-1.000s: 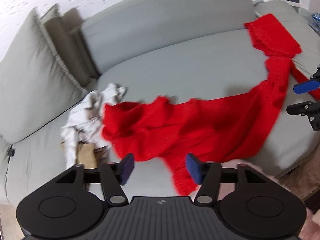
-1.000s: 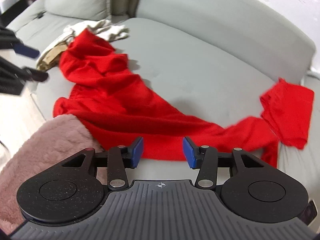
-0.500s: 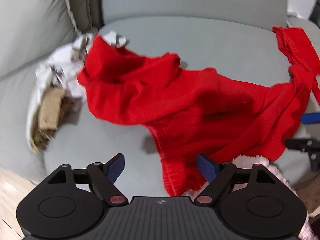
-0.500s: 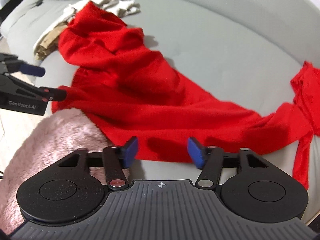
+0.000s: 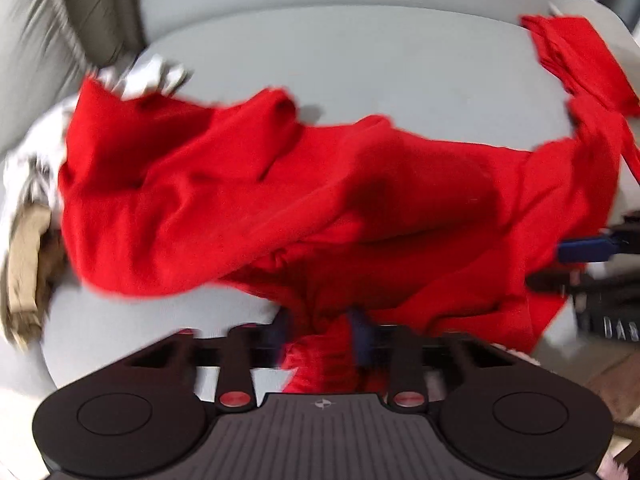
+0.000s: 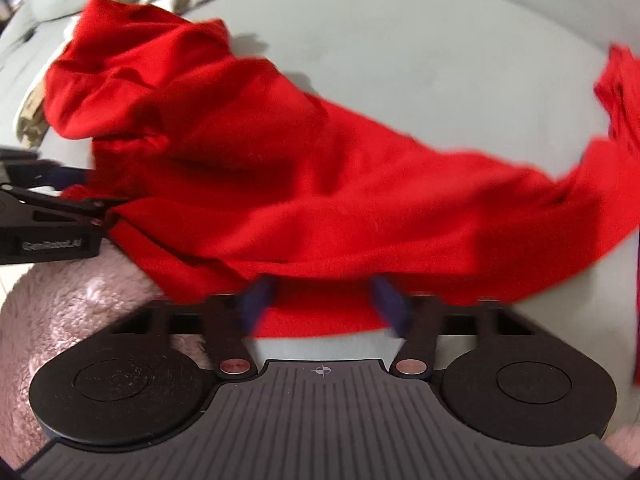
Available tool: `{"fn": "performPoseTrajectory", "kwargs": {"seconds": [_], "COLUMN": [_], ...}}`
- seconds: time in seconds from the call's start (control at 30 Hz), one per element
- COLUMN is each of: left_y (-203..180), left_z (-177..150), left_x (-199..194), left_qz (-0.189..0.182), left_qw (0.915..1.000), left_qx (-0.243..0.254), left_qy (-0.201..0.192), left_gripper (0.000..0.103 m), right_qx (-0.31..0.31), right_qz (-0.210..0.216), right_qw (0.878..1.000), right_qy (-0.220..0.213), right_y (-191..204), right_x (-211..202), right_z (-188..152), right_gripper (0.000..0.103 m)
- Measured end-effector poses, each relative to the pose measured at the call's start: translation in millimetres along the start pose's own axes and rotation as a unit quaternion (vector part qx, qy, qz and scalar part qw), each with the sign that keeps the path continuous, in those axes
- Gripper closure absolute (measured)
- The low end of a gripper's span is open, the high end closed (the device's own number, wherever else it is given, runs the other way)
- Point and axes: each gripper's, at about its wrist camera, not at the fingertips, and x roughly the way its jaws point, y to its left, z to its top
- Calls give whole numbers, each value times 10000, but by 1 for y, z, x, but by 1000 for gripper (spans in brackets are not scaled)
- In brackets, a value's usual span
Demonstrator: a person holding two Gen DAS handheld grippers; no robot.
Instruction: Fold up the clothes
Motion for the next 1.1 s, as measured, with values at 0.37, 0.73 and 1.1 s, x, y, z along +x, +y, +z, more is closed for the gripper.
{"fn": "performPoseTrajectory", "kwargs": {"seconds": [0.37,0.73,1.1], "left_y": [26,-57,-122], "left_z": [164,196,105], "left_x": [-172,-336,-211], "left_qz": [-5,-646,-418], "left_qw": [9615,9161,9753], "left_qx": [-882,-344,252], "left_qy": [-2602,-3943,-2155], "left_gripper": [84,84,45], "right_qx": [-118,-401,-263], "right_qz": [-367,-855,-916], "right_qw": [9719,8501,9439], "right_qy": [-2322,-5181,-3161], "right_y": [-14,-21,-60], "right_x": [-140,-401,-253], "right_z": [152,184,62], "right_gripper": [103,103,89]}}
